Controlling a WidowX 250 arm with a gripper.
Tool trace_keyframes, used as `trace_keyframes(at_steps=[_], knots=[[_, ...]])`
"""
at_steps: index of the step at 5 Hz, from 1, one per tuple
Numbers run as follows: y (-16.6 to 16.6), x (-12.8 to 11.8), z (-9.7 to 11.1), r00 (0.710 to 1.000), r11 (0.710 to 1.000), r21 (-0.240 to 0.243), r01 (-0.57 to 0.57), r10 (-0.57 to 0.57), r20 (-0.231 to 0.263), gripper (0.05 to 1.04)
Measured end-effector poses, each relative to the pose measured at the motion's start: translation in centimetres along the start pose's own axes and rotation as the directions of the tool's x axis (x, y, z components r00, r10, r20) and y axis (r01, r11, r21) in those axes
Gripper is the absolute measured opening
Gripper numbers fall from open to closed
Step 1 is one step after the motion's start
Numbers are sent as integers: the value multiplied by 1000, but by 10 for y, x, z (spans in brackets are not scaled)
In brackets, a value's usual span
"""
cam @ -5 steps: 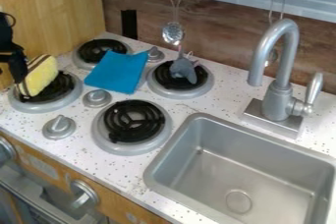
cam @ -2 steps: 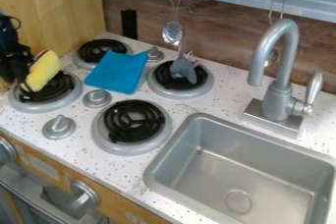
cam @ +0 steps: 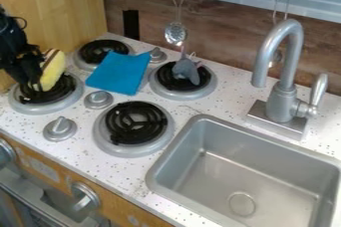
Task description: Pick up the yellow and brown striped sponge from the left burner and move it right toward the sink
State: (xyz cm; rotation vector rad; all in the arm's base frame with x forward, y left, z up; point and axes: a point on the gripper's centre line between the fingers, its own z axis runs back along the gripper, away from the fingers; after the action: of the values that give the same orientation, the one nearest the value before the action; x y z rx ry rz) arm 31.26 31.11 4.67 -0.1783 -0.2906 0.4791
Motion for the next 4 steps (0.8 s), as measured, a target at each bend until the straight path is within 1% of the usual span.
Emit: trace_keyframes(at_steps=[1,2,3,4], knots=[[-7,-7,-8,1000,999,-38,15,-15,-16,742],[-11,-8,-12,1000,997,-65,28,-28,3,533],[-11,-8,-13,999,997,-67,34,-33,12,437],[-12,-8,-12,999,997,-72,35,-34,18,382]])
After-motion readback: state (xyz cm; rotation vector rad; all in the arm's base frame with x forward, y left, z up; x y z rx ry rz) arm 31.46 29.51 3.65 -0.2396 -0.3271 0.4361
